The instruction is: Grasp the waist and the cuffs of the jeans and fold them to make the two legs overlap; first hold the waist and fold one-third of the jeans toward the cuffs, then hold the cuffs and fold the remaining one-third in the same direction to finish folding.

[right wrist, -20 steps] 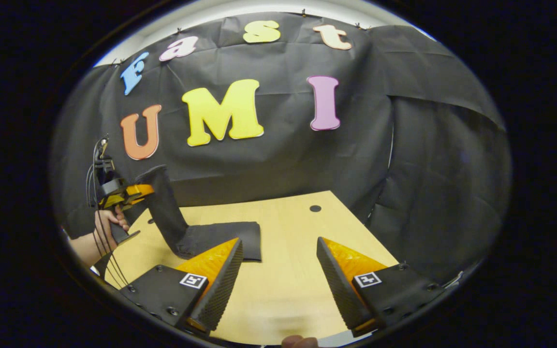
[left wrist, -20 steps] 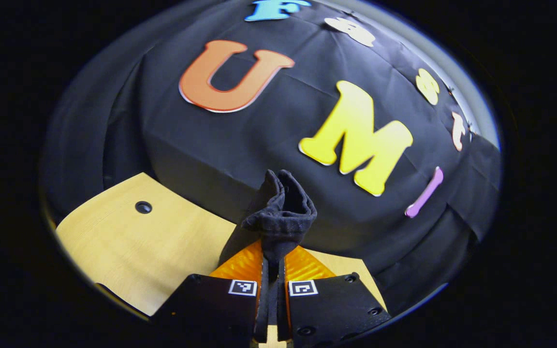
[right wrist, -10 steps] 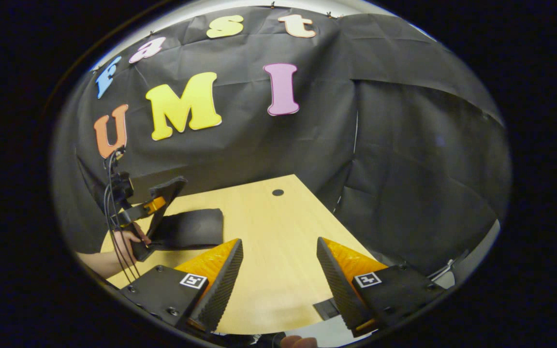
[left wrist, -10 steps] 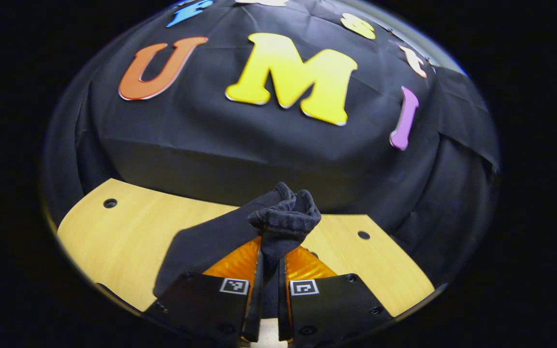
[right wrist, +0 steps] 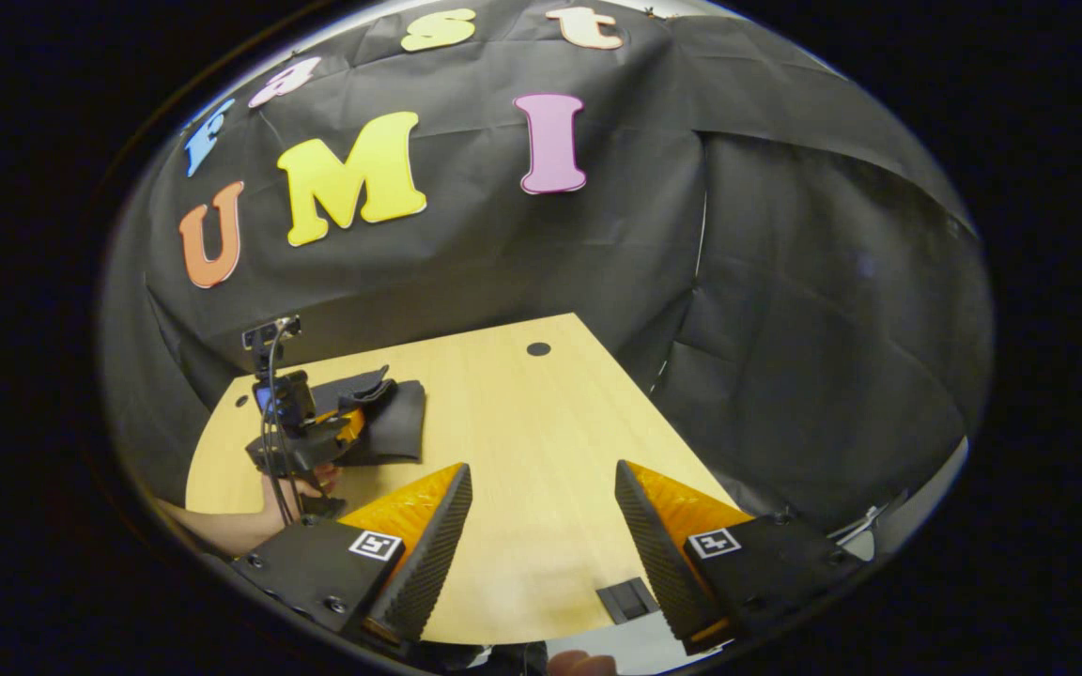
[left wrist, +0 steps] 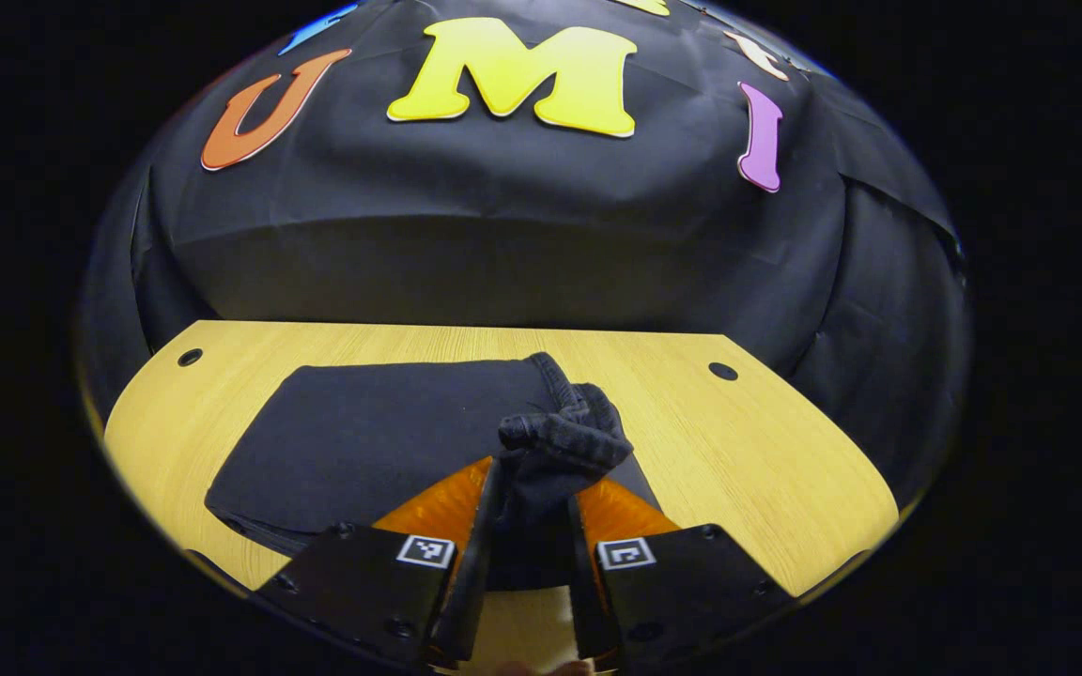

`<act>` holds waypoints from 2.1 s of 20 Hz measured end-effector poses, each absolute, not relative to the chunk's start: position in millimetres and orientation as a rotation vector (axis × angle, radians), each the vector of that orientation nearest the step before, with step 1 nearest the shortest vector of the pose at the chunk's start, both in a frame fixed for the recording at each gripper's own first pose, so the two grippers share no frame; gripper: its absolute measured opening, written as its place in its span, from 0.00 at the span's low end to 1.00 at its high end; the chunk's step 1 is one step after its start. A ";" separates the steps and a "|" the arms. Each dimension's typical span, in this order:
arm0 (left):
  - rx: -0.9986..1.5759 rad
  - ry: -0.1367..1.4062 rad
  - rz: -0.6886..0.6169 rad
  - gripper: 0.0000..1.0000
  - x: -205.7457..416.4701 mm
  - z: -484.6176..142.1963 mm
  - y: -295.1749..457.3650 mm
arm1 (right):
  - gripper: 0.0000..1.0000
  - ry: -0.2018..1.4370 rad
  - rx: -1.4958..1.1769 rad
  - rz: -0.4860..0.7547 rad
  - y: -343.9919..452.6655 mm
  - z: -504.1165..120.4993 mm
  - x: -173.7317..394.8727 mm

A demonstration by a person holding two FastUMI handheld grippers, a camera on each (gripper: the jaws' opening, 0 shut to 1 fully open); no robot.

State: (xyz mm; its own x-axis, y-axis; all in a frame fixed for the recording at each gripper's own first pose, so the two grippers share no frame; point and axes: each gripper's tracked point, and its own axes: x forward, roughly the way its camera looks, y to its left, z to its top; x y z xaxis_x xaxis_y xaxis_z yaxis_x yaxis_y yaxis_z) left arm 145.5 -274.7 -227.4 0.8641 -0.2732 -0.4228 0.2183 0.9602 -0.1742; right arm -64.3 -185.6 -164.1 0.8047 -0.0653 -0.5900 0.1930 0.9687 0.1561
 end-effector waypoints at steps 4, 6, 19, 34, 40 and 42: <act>-0.118 0.459 -0.259 0.67 141.5 -224.4 -281.7 | 0.94 0.608 0.199 -0.117 -179.0 -161.2 -59.7; -0.141 0.484 -0.292 0.76 133.7 -225.7 -291.5 | 0.95 0.607 0.204 -0.114 -177.5 -161.3 -59.0; -0.213 0.348 -0.412 0.98 72.8 -90.4 -285.1 | 0.95 0.452 0.203 0.033 -121.7 -109.0 -13.1; -0.093 -0.067 -0.032 0.98 14.1 133.7 -64.4 | 0.94 0.022 0.027 0.187 3.7 30.9 48.4; -0.101 -0.049 0.031 0.98 -4.5 113.3 -43.0 | 0.94 0.062 0.070 0.180 15.0 16.3 34.4; -0.098 -0.052 0.035 0.98 -6.9 113.0 -38.7 | 0.94 0.051 0.062 0.187 20.5 19.1 27.9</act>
State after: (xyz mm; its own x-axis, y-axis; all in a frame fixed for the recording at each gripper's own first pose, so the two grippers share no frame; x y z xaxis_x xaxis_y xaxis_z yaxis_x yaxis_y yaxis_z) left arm -6.9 -38.7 113.0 0.9981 0.0377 0.0497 -0.0326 0.9946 -0.0988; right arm 27.9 20.5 19.1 0.9814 0.1868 -0.0451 -0.1836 0.9807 0.0665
